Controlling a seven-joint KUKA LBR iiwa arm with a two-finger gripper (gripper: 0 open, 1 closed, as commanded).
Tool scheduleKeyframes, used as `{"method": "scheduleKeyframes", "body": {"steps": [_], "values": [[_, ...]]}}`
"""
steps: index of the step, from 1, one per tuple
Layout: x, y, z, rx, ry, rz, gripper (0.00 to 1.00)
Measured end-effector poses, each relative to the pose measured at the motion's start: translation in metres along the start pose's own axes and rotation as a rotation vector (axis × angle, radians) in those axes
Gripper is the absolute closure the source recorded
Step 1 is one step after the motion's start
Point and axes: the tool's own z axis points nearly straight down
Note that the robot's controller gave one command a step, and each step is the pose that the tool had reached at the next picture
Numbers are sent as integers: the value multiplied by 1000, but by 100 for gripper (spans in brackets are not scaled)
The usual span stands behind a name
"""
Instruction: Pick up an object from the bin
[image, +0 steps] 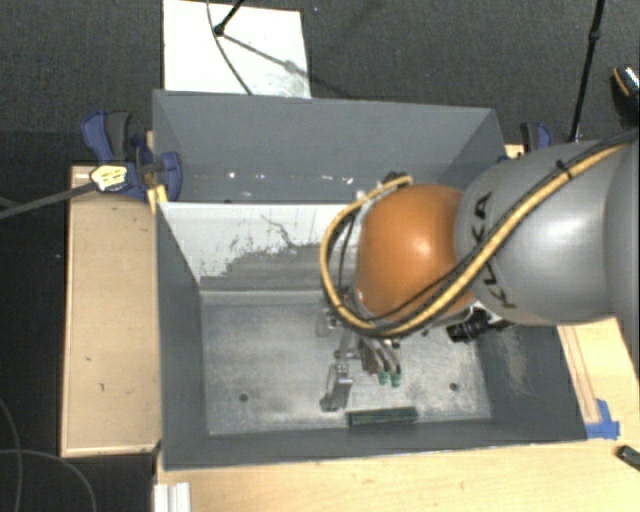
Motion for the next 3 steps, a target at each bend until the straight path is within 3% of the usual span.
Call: {"method": "scheduleKeyframes", "body": {"steps": [1,2,3], "values": [[2,-76,54,0,1,-244,0],[2,-94,94,-4,-15,-234,0],[5,-94,93,-3,-1,-229,100]]}}
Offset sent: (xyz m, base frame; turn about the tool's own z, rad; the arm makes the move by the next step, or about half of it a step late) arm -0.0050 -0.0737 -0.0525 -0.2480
